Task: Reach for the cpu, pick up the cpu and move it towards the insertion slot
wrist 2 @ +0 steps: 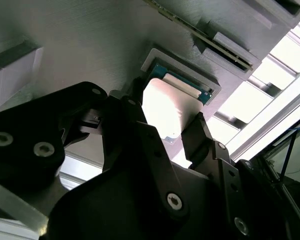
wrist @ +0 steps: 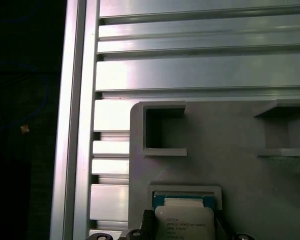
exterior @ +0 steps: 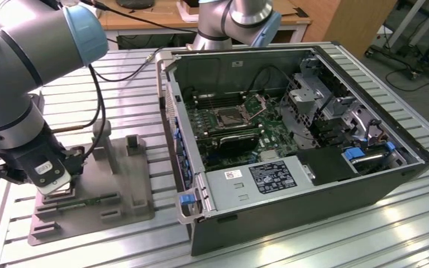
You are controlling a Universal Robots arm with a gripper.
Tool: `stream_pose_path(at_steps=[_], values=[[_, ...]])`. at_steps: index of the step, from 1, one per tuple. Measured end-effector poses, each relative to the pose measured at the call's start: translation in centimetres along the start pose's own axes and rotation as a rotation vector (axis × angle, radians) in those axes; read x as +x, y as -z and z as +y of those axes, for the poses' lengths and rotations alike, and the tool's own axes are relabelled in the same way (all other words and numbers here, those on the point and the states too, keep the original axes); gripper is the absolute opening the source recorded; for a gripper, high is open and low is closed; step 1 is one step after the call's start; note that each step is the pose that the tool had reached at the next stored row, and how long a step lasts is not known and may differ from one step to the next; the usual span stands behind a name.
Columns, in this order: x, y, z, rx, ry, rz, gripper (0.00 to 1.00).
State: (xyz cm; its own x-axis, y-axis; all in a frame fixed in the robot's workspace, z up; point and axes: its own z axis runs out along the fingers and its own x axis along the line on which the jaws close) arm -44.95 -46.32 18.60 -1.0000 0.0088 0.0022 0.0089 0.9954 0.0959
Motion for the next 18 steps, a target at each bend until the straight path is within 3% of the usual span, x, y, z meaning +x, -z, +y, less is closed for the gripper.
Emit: stream_pose_path(at_steps=[11, 18], values=[[0.00, 0.11, 0.01, 0.0002, 0.000, 0.0003, 0.54], [0.00, 0.65, 0.06, 0.0002, 0.000, 0.0004, 0.54]])
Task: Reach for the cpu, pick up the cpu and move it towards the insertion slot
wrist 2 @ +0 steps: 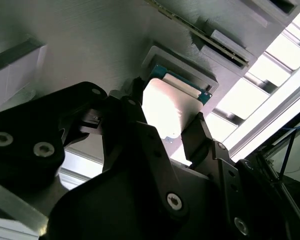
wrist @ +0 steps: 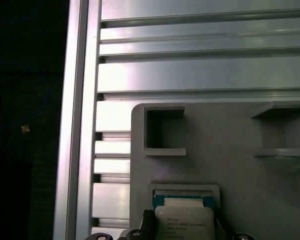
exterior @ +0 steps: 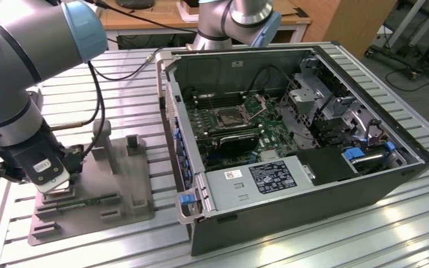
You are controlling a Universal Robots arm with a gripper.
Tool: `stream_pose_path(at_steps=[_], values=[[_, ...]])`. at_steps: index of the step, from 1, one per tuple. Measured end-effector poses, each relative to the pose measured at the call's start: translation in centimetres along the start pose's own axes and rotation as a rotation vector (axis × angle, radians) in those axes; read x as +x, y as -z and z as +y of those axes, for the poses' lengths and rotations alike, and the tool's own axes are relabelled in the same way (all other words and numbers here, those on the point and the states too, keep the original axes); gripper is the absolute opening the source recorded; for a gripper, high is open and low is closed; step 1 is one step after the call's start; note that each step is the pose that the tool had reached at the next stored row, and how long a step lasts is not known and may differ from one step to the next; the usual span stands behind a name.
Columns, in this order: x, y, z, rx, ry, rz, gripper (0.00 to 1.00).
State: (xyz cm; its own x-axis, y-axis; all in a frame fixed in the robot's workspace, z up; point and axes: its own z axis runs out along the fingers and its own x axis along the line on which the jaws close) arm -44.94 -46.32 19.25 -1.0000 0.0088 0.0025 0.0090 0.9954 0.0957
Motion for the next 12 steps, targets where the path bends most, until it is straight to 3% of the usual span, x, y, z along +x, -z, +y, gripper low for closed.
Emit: stream_pose_path(at_steps=[12], values=[[0.00, 0.59, 0.06, -0.0004, 0.000, -0.0005, 0.54]])
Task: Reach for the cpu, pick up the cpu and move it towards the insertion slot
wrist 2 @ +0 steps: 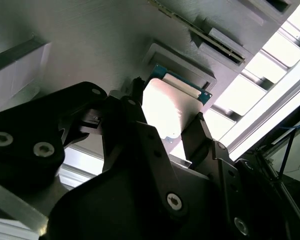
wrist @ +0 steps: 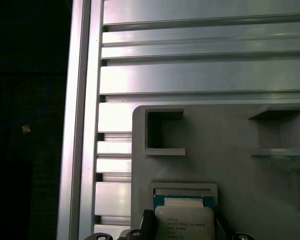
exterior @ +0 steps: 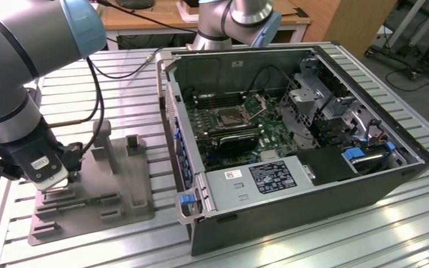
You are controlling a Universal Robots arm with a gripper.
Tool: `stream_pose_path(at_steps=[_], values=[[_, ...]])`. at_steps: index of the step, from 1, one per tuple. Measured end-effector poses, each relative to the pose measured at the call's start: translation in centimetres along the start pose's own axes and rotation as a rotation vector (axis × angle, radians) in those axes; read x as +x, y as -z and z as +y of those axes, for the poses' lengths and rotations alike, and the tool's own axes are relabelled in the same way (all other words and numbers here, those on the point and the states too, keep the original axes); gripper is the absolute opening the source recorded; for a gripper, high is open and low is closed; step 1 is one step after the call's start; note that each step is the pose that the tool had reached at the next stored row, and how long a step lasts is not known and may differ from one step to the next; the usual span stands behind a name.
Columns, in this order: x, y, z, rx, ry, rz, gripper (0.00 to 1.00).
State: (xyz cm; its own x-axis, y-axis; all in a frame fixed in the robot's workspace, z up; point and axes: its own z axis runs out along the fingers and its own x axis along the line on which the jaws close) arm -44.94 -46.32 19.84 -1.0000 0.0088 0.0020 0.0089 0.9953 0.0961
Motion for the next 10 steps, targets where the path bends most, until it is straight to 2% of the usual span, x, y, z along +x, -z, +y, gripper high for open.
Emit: stream_pose_path(at_steps=[10], values=[[0.00, 0.53, 0.05, 0.0002, 0.000, 0.0003, 0.54]])
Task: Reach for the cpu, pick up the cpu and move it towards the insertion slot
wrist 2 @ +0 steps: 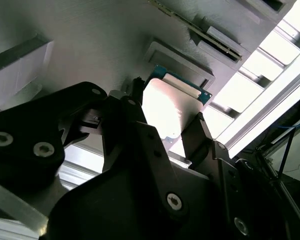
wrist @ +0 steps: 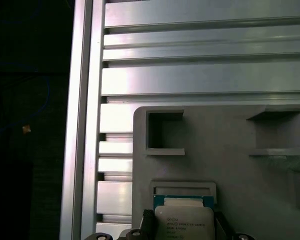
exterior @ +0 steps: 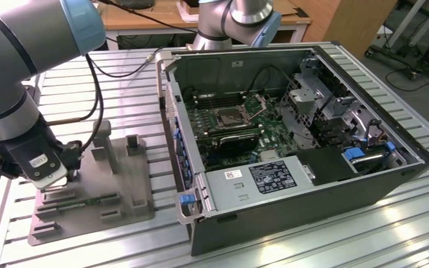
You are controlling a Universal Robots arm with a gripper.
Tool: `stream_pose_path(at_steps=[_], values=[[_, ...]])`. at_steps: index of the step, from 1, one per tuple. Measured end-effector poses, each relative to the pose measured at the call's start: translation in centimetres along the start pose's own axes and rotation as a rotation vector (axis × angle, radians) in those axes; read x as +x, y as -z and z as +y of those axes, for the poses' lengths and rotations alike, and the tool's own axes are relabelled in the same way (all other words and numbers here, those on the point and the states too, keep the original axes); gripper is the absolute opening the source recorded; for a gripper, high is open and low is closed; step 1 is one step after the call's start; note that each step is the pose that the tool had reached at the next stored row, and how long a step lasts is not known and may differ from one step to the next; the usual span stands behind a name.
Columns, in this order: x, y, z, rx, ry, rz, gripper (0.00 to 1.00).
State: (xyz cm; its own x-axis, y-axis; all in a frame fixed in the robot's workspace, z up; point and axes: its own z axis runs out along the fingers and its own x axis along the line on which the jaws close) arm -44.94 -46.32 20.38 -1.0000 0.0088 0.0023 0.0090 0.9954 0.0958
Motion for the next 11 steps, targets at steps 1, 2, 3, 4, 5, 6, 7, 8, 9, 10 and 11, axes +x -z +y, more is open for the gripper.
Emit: stream_pose_path(at_steps=[1, 2, 3, 4, 5, 6, 7, 8, 9, 10, 11], values=[[0.00, 0.04, 0.00, -0.0001, 0.000, -0.0001, 0.54], [0.00, 0.08, 0.01, 0.0000, 0.000, 0.0000, 0.54], [0.00, 0.11, 0.01, 0.0000, 0.000, -0.0001, 0.54], [0.00, 0.16, 0.01, 0.0001, 0.000, 0.0001, 0.54], [0.00, 0.22, 0.02, 0.0002, 0.000, 0.0002, 0.54], [0.00, 0.28, 0.03, 0.0002, 0.000, 0.0002, 0.54], [0.00, 0.33, 0.03, 0.0002, 0.000, 0.0001, 0.54], [0.00, 0.37, 0.03, 0.0002, 0.000, 0.0000, 0.54], [0.00, 0.41, 0.04, 0.0001, 0.000, 0.0000, 0.54], [0.00, 0.46, 0.04, 0.0001, 0.000, 0.0000, 0.54], [0.00, 0.51, 0.05, 0.0001, 0.000, 0.0000, 0.54]])
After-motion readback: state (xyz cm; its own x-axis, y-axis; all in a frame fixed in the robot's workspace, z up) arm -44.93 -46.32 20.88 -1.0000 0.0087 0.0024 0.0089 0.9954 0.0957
